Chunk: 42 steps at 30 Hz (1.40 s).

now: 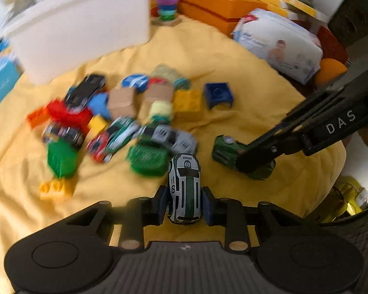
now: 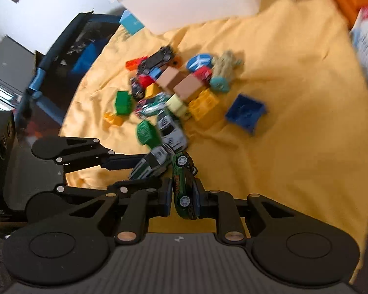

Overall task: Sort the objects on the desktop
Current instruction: 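Grasp the green toy car with the right tool while the left tool holds the police car, then lift both cars over the white bin and open both tools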

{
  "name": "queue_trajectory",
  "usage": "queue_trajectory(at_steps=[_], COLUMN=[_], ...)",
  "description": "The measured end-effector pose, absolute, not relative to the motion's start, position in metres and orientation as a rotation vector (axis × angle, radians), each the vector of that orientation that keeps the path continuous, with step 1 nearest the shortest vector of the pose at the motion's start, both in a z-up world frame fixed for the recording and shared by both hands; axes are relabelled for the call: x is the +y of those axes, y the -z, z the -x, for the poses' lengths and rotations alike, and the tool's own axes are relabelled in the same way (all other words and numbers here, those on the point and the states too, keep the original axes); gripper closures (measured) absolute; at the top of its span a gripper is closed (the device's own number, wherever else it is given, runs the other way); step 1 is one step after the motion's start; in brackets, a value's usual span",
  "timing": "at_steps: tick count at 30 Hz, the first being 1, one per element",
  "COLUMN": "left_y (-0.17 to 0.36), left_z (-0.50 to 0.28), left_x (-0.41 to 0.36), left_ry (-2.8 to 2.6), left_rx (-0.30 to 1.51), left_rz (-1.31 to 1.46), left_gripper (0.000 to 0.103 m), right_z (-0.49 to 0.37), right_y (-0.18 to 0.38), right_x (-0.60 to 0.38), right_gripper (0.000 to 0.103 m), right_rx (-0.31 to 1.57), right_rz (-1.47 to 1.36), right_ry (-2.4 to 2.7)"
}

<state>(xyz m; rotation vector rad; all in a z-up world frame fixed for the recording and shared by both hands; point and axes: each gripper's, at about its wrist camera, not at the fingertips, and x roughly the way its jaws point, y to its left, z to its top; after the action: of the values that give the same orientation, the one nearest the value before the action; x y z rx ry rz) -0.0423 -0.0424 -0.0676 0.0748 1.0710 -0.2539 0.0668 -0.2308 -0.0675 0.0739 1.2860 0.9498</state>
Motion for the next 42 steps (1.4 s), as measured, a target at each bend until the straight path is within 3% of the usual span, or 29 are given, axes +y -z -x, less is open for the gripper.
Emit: queue_trajectory(at_steps=[2,4,6,19,23,25,27,28,30,34,42], left_y=[0.07,0.069,0.068,0.071,0.073,0.073,0.074,0.074,0.074,0.056,-0.023], left_z=[0.044,0.043,0.044,0.046,0.047,0.048,0.048,0.049,0.05,0.048,0.016], left_x=[-0.038,-0.041,-0.046,-0.048,-0.049,-0.051,-0.052,-0.053,-0.052,-0.05,-0.025], left_ry=[0.248,0.249,0.249,0.263,0.274,0.279,0.285,0.286,0.287,0.302,0.232], left_rx=[1.066,1.058,1.042,1.038,1.035,1.032,1.03,1.025,1.014,1.008,0.776], left_rz=[-0.046,-0.064,-0.098,-0.119,-0.123,-0.136,-0.151,-0.159,-0.167,-0.191,-0.157], left_gripper=[0.07,0.07,0.07,0.065,0.061,0.06,0.059,0.06,0.071,0.07,0.07], right_z=[-0.067,-0.067,-0.066,-0.022,-0.011,-0.009,-0.009,-0.009,-0.008,-0.005,-0.031], right_y=[0.073,0.07,0.061,0.042,0.061,0.068,0.068,0.068,0.068,0.061,-0.005], right_x=[-0.228,-0.231,-0.233,-0.214,-0.202,-0.204,-0.206,-0.205,-0.203,-0.201,-0.206], right_gripper=[0.082,0.068,0.062,0.063,0.056,0.058,0.07,0.07,0.07,0.071,0.071], right_rx=[1.301,1.263,1.191,0.926,0.92,0.944,0.946,0.948,0.948,0.936,0.748], right_rz=[-0.061,-0.052,0.034,0.361,0.44,0.443,0.424,0.429,0.449,0.474,0.398], right_ry=[-0.944,-0.926,-0.875,-0.83,-0.798,-0.788,-0.798,-0.801,-0.804,-0.818,-0.8])
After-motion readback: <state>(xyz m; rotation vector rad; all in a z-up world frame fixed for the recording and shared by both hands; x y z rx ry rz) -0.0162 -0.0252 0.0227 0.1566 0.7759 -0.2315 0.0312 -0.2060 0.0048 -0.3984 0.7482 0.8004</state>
